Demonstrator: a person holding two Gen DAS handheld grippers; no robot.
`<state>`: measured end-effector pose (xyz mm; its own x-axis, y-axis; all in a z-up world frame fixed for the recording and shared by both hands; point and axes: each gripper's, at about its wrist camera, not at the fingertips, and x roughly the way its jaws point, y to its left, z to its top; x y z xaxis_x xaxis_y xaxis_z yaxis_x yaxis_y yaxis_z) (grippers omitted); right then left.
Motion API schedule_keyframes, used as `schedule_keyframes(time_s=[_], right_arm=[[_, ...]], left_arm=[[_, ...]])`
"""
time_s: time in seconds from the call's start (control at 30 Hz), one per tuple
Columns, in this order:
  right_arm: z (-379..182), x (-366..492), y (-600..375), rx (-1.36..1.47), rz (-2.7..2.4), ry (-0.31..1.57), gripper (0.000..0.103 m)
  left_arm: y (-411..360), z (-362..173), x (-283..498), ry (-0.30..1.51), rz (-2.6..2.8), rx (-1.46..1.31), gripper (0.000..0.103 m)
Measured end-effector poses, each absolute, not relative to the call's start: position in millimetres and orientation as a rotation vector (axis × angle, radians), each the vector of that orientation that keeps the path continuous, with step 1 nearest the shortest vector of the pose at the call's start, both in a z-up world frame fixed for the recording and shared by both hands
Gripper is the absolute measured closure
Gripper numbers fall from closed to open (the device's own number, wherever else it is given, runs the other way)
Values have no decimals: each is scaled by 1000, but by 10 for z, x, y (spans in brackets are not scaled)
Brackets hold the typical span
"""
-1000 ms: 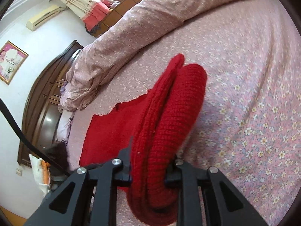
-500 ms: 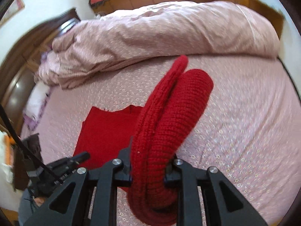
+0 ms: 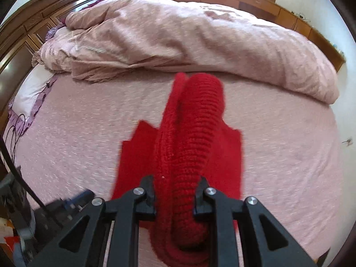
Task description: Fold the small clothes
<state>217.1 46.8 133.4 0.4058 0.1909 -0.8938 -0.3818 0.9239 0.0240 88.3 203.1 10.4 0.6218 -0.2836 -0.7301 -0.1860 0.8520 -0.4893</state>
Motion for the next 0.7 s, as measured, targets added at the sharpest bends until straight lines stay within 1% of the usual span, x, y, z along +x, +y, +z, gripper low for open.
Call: schedule_keyframes(time_s=[0.13, 0.23, 0.3, 0.33, 0.4, 0.43, 0.5, 0.57, 0.6, 0.63, 0.7], right_arm=[[840, 2048, 932, -141, 386, 1114, 83], [467, 1947, 1149, -177, 425, 1150, 83], [389, 1921, 1181, -189, 457, 1142, 76], [415, 1922, 1146, -173, 487, 1138, 70], [517, 1950, 1038, -92, 561, 1121, 65], [630, 1971, 910, 6, 646, 1103, 63], [823, 1993, 712, 100, 710, 1071, 58], [990, 1975, 536, 107, 706, 1027, 56], [1060, 1947, 445, 97, 703, 1004, 55], [1135, 1891, 286, 80, 703, 971, 54], [1200, 1763, 10, 39, 679, 915, 50]], left_arm=[[2125, 53, 871, 917, -42, -590, 103], [2160, 54, 857, 912, -37, -595, 103], [2186, 63, 848, 907, -40, -596, 103], [2192, 71, 842, 903, -41, -599, 103], [2201, 96, 831, 895, -49, -604, 103], [2196, 113, 826, 892, -52, -606, 103], [2183, 138, 820, 887, -63, -610, 103], [2168, 150, 812, 888, -77, -617, 103], [2141, 165, 816, 893, -91, -626, 102], [2122, 171, 822, 900, -105, -636, 93], [2083, 182, 801, 909, -144, -658, 80]])
